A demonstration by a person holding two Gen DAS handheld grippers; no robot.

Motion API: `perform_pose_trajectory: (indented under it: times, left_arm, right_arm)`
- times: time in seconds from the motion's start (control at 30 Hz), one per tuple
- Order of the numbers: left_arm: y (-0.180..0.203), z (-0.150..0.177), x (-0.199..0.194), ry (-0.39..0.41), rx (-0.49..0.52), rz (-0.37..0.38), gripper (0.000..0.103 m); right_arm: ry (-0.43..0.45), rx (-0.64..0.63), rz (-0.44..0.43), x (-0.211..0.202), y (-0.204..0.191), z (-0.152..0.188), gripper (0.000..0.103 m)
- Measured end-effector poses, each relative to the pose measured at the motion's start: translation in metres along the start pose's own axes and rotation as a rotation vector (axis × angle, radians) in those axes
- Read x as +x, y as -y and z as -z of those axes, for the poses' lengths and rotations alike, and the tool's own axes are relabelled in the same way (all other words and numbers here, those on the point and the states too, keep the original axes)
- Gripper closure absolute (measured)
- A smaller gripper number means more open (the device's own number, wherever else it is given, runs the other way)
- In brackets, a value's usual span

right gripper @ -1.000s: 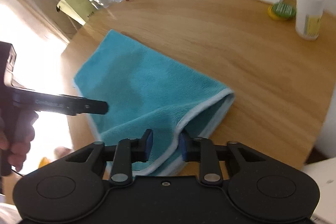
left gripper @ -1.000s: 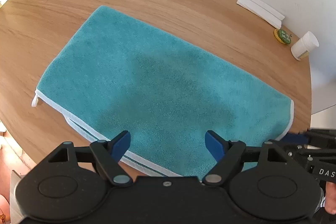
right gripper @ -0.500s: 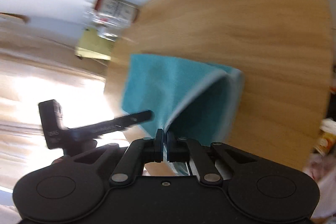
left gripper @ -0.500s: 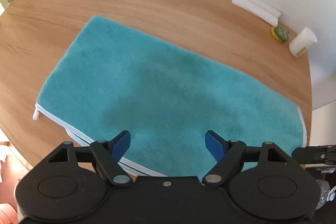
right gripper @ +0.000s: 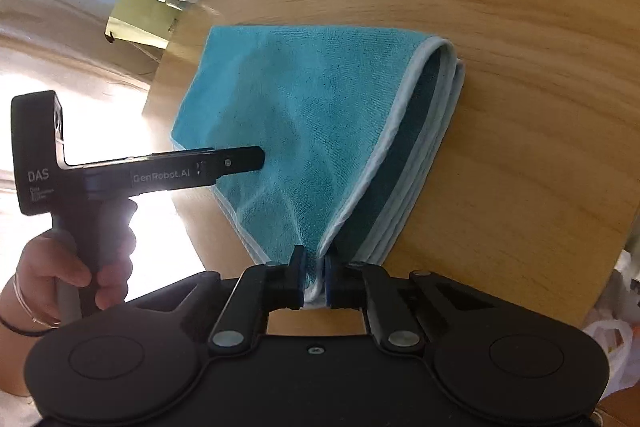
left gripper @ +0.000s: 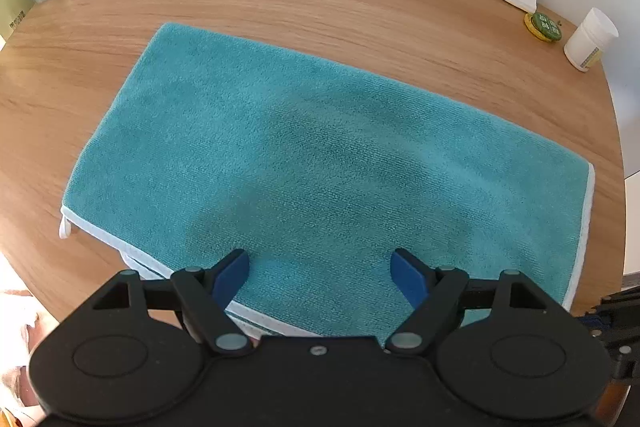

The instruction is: Fold towel

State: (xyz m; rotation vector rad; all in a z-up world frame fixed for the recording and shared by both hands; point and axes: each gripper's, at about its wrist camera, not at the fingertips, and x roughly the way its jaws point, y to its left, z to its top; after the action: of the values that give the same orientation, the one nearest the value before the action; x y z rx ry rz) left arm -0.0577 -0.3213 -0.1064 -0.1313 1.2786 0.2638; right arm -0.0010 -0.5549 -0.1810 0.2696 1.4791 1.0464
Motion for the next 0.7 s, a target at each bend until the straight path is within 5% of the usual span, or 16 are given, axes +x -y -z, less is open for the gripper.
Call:
perform_pose_trajectory:
  times: [0.2, 0.47, 0.7]
  left_arm:
    - [0.002, 0.005, 0.004, -0.010, -0.007, -0.022, 0.018]
    - [-0.008, -0.001, -0.014, 0.029, -0.003, -0.051, 0.016]
    - [-0.034, -0.016, 0.003, 0.059, -0.002, -0.129, 0.016]
  right_arm:
    - [-0.017, -0.038, 0.064, 0.005, -0.003, 0.006, 0.102]
    - [0.001, -0.244, 0.259, -0.015, -0.045, -0.005, 0.071]
    - [0.189, -0.304, 0.408, 0.005, -0.079, -0.036, 0.071]
